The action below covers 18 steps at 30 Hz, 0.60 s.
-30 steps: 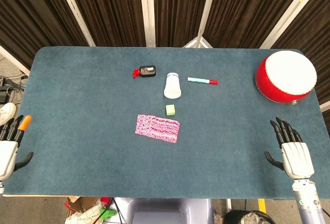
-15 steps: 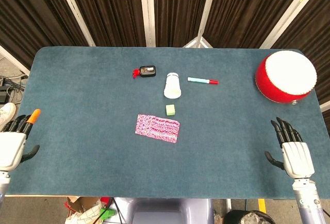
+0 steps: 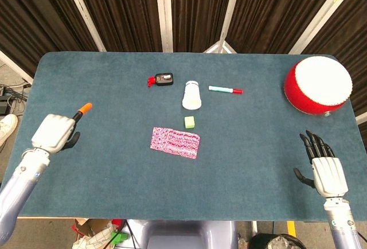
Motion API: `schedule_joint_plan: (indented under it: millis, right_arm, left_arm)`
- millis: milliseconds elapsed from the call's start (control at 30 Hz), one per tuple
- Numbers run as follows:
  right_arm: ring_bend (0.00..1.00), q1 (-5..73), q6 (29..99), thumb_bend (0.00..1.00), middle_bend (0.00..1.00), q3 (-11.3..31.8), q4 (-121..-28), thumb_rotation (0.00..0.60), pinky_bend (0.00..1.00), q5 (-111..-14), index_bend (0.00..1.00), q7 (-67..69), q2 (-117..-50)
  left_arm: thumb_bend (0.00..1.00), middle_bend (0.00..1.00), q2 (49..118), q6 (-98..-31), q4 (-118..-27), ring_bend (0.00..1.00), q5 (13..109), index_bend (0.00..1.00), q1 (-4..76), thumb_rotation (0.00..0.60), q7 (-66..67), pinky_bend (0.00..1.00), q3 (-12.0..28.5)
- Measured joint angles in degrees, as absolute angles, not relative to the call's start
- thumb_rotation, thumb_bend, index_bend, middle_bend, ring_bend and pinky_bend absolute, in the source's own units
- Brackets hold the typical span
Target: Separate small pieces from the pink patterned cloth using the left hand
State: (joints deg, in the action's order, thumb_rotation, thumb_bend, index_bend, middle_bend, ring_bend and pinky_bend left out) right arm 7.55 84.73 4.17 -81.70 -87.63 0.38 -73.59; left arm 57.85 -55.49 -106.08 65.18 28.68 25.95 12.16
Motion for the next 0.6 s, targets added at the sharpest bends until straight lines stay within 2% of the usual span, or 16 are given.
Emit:
schedule_joint_plan:
  millis: [267,600]
  right_arm:
    - [0.08,7.73,84.15,0.28,0.05,4.15,-81.27,0.6,0.19,-87.26,0.02,-0.11,-73.93]
    - [0.08,7.92,83.6,0.28,0.05,4.22,-80.86,0.6,0.19,-86.77,0.02,-0.58,-74.22]
  left_arm:
    - [0.89,0.81,60.26,-52.17,-105.95,0.71,50.49,0.13,36.59,0.6,38.3,0.65,12.3]
    - [0.91,0.81,68.7,-50.75,-105.0,0.72,34.75,0.12,48.25,0.6,49.94,0.65,8.38]
